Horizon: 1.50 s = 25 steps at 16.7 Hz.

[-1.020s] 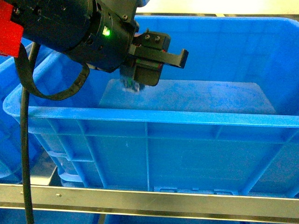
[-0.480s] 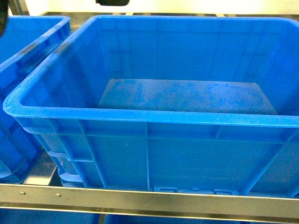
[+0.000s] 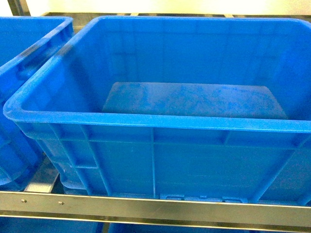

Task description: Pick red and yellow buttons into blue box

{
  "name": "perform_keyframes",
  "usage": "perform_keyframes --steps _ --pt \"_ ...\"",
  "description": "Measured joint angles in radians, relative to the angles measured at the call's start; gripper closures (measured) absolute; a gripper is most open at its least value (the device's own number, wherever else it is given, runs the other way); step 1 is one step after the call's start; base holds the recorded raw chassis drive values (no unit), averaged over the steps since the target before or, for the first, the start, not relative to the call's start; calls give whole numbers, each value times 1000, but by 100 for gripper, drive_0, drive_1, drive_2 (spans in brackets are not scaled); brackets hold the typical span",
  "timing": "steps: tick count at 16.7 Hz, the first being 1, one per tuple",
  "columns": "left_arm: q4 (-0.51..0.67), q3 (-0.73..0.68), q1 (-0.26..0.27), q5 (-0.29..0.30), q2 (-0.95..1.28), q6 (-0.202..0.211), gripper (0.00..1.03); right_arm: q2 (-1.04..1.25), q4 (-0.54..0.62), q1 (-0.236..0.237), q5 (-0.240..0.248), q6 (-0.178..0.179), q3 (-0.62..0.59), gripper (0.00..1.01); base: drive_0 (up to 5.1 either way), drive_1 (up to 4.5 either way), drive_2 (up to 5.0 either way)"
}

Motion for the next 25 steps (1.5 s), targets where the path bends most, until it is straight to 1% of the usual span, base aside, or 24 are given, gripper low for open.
perform_keyframes --steps 1,2,3,4,5,6,7,8,9,10,11,13,14,15,16,17,18,19,20,21,22,25 --pt "-67 -57 23 -7 -124 -2 5 0 0 0 0 0 0 3 0 0 0" --pt "-132 -105 28 -20 -227 -10 5 0 0 0 0 0 0 3 0 0 0" --pt "-258 -162 13 -59 -402 -45 5 0 0 0 0 0 0 3 0 0 0" --pt "-251 -152 12 -62 -407 -54 5 0 0 0 0 0 0 3 0 0 0" --pt "-271 -153 27 -5 -418 -43 9 -30 -148 -35 -178 -75 7 23 0 0 0" --pt "-276 -163 55 67 -433 -32 14 -43 -148 -17 -184 -86 -6 29 0 0 0" --pt "-268 -176 72 94 -445 -22 18 -50 -146 -4 -186 -95 -14 32 0 0 0" --pt "-267 -196 95 163 -462 -14 23 -56 -143 9 -184 -101 -22 36 0 0 0" --pt "-264 -212 108 192 -473 -9 27 -63 -142 27 -175 -106 -33 41 0 0 0" --pt "-262 -220 114 203 -478 -6 28 -64 -141 30 -173 -106 -35 42 0 0 0" --pt "-260 -235 122 227 -490 -2 32 -69 -141 37 -166 -107 -40 45 0 0 0" --pt "-258 -248 130 246 -501 1 36 -75 -139 45 -155 -109 -50 50 0 0 0" --pt "-249 -282 148 293 -526 8 47 -91 -136 71 -121 -117 -71 62 0 0 0" --pt "-245 -310 164 315 -544 8 57 -108 -135 141 -35 -121 -85 71 0 0 0" --pt "-243 -341 183 330 -565 9 68 -120 -134 216 6 -124 -100 82 0 0 0" --pt "-241 -365 201 347 -589 9 79 -127 -128 232 12 -126 -113 93 0 0 0" --pt "-241 -382 249 412 -614 9 90 -135 -126 226 32 -127 -126 99 0 0 0" --pt "-240 -397 304 456 -631 12 99 -145 -125 223 28 -127 -135 99 0 0 0" --pt "-243 -418 323 448 -650 10 101 -151 -119 223 29 -127 -143 99 0 0 0" --pt "-246 -431 319 465 -666 12 101 -158 -119 223 28 -127 -154 99 0 0 0" --pt "-248 -444 311 466 -681 12 101 -165 -118 223 29 -127 -163 99 0 0 0" --pt "-263 -478 315 465 -732 12 101 -180 -113 223 30 -127 -180 99 0 0 0"
